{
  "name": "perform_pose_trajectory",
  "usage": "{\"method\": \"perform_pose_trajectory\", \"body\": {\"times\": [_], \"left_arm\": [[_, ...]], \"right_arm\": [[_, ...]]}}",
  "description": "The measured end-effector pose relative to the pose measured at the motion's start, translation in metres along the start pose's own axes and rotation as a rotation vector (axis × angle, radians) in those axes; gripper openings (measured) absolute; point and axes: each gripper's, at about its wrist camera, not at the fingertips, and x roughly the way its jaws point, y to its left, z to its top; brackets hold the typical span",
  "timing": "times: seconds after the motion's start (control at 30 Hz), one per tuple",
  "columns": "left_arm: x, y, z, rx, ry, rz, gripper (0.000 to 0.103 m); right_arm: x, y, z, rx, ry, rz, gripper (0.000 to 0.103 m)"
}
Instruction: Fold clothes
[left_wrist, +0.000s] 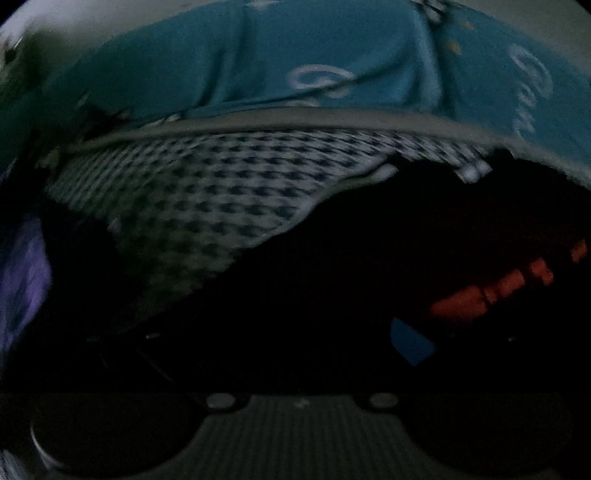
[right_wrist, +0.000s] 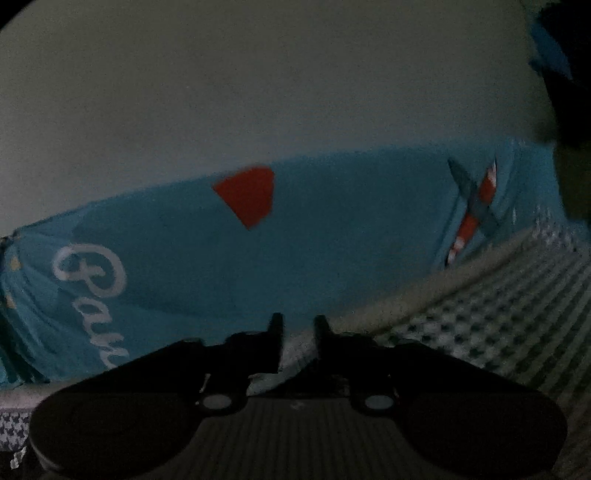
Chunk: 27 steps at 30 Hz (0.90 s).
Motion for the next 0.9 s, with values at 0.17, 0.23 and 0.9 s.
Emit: {"method": "perform_pose_trajectory", "body": {"times": [0.17, 0.23, 0.9], "left_arm": [[-0.016, 0.028, 0.008, -0.049, -0.053, 0.039, 0.103], [-0.02, 0.04, 0.012, -0.086, -0.06, 0.047, 0.103], [-0.036, 0.102, 0.01, -0.181, -0.08, 0.105, 0.103]], "right_arm": [[-0.024, 0.011, 0.004, -0.038, 0.023, 0.088, 0.033], [-0.029, 0.018, -0.001, -0.046, 0.061, 0.139, 0.033], [-0.128, 0.166, -0.093, -0.224, 0.326, 0.72, 0.027]]}}
